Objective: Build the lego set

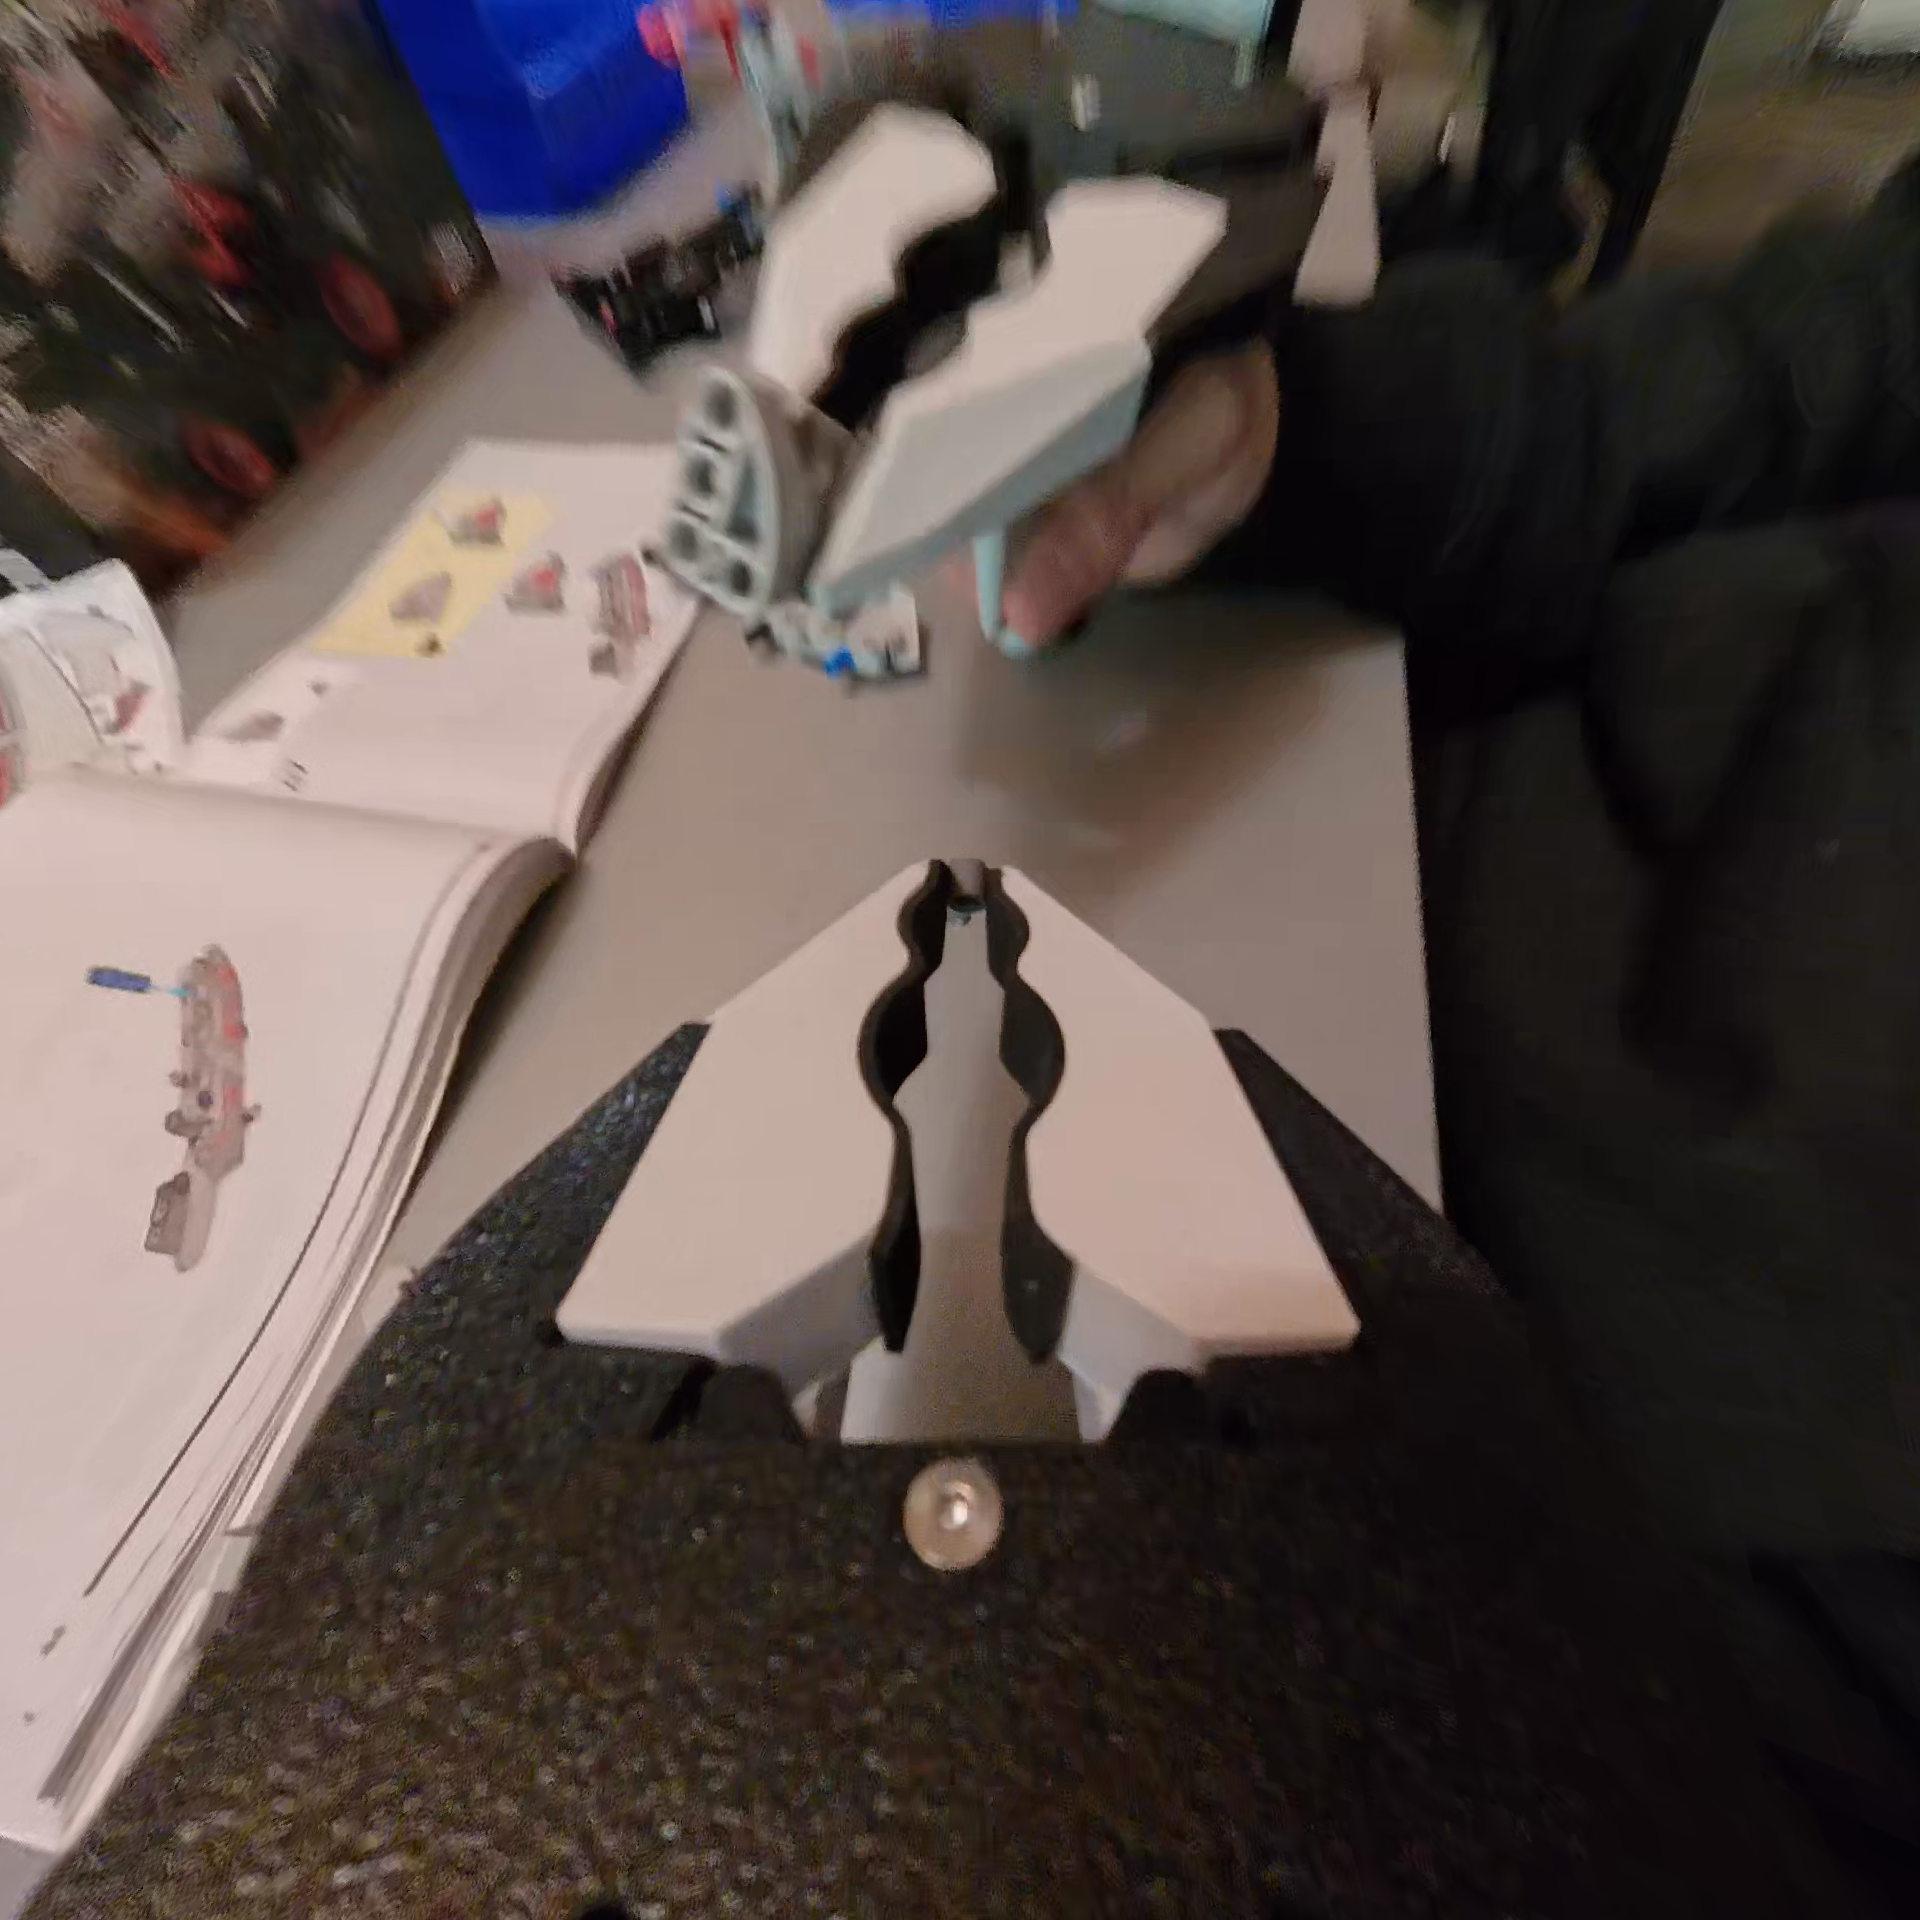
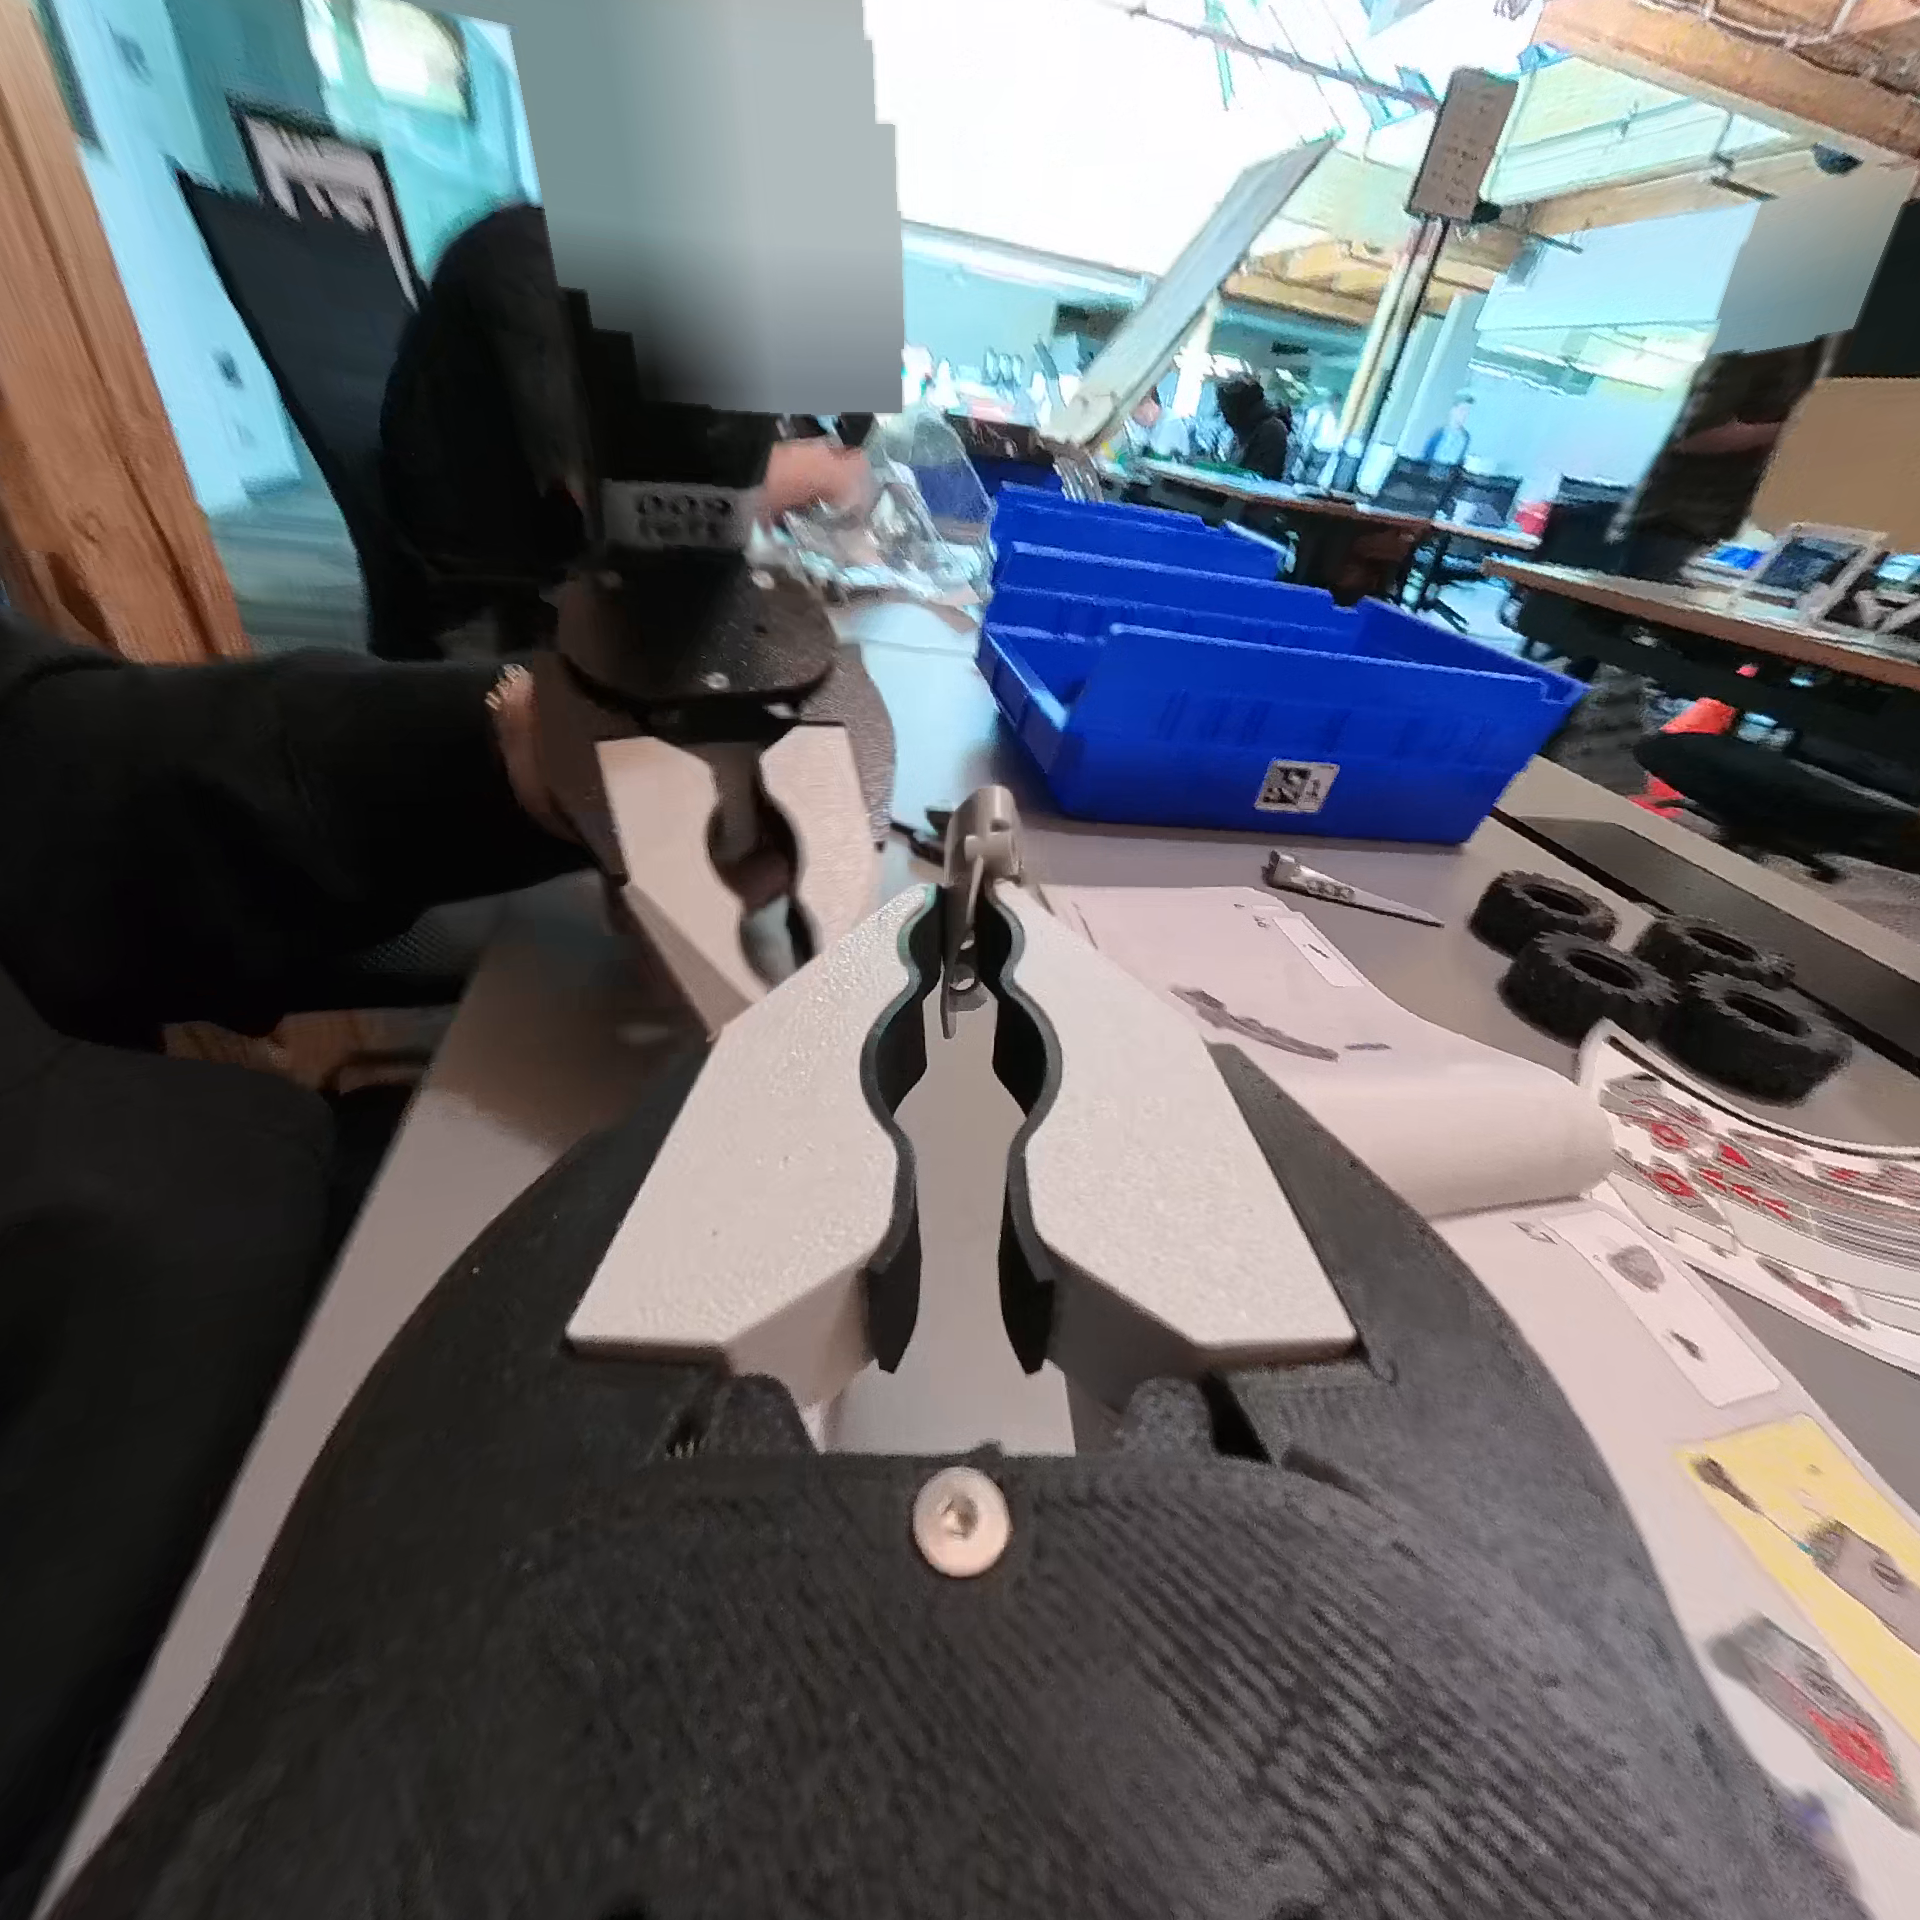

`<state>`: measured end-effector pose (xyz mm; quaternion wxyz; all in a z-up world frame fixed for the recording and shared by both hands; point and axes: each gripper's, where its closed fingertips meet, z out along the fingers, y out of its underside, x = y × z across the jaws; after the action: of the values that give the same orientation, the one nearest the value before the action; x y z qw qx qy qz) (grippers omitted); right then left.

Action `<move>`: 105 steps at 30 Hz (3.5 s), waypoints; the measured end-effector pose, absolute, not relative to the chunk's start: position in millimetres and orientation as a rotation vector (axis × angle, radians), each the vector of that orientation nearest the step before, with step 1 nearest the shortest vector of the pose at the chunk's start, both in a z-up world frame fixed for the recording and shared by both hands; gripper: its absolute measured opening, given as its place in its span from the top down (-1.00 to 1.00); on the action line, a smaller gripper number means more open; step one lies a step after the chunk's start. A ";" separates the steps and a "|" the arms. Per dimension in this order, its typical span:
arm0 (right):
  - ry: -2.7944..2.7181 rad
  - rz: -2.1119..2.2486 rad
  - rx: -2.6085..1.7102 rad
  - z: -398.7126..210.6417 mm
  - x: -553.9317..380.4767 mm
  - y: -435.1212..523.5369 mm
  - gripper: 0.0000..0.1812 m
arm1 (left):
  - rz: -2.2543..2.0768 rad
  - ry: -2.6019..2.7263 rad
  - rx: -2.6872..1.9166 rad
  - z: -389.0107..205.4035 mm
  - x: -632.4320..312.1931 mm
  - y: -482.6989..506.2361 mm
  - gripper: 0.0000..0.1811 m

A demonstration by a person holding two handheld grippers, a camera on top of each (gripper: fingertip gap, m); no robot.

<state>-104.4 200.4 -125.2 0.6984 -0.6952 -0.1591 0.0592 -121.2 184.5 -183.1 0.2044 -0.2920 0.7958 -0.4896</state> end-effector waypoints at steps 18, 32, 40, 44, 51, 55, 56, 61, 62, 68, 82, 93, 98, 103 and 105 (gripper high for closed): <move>-0.305 0.555 -1.258 -84.6 -138.5 191.3 0.96 | -1.921 1.678 -0.695 -72.4 -138.1 198.2 0.94; -0.303 0.570 -1.259 -84.3 -141.0 191.9 0.95 | -1.908 1.696 -0.666 -73.1 -138.7 192.1 0.95; -0.341 0.563 -1.215 -79.4 -145.7 186.3 0.96 | -2.045 1.682 -0.670 -69.7 -142.4 186.8 0.95; -0.332 0.574 -1.201 -77.7 -143.8 184.6 0.96 | -2.012 1.703 -0.705 -68.5 -140.3 184.2 0.94; -0.323 0.570 -1.191 -76.8 -141.5 184.3 0.95 | -1.934 1.710 -0.740 -68.6 -136.2 183.4 0.94; -0.309 0.578 -1.199 -77.9 -140.5 186.4 0.95 | -1.905 1.718 -0.746 -68.4 -135.6 184.4 0.94; -0.313 0.587 -1.189 -76.5 -141.0 185.3 0.95 | -1.962 1.704 -0.743 -66.9 -136.9 183.4 0.94; -0.305 0.526 -1.239 -82.4 -136.4 188.4 0.95 | -1.983 1.666 -0.777 -75.1 -130.6 189.2 0.94; -0.300 0.501 -1.271 -86.5 -134.0 191.0 0.95 | -1.933 1.678 -0.761 -78.7 -129.6 190.7 0.94; -0.330 0.400 -1.404 -104.3 -127.5 196.3 0.95 | -1.808 1.726 -0.785 -93.9 -123.3 194.8 0.95; -0.287 0.508 -1.257 -83.7 -133.8 189.6 0.95 | -1.980 1.578 -0.686 -71.9 -130.9 189.5 0.95; -0.240 0.536 -1.198 -77.0 -129.2 187.1 0.95 | -2.117 1.493 -0.790 -67.0 -126.2 188.4 0.94; -0.248 0.638 -1.148 -72.3 -134.4 183.1 0.95 | -2.125 1.517 -0.739 -62.2 -131.5 183.3 0.94; -0.267 0.679 -1.107 -67.8 -137.6 179.2 0.95 | -2.347 1.439 -0.751 -55.9 -135.0 180.2 0.94; -0.296 0.677 -1.077 -63.8 -141.5 174.8 0.95 | -2.415 1.413 -0.753 -53.9 -135.8 178.1 0.94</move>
<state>-141.5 174.8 -63.8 0.7943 -0.5009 -0.1379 0.3149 -135.8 178.1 -53.9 0.1219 -0.2579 0.4839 -0.8273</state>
